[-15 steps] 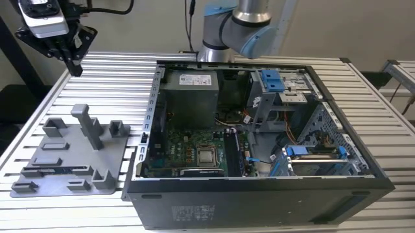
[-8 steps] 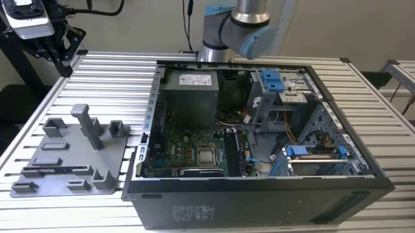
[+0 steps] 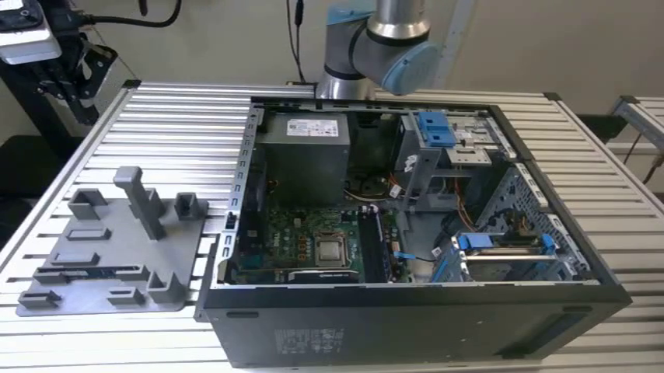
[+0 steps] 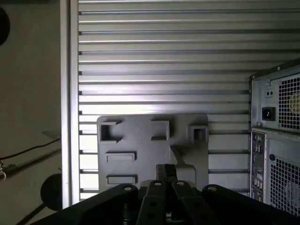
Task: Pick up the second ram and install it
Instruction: 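Reach for the second ram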
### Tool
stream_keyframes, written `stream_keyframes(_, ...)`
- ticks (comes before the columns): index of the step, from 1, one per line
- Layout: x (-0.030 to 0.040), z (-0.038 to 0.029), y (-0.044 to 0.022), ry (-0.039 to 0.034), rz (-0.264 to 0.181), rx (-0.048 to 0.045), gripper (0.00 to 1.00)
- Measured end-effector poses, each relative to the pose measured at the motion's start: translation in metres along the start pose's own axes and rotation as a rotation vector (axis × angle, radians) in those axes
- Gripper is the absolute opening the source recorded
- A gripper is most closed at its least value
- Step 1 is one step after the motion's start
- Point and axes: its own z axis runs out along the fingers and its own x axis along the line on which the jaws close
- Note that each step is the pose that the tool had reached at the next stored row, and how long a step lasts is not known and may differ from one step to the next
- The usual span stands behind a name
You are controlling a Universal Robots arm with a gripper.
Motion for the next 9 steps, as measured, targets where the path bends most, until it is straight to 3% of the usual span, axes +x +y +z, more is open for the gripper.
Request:
stream_keyframes(7,0.0195,0.001,-0.0005,0.0002,-0.003,0.0,0.11)
stream_keyframes(9,0.0209,0.0009,-0.0005,0.0002,-0.004,0.0,0.11)
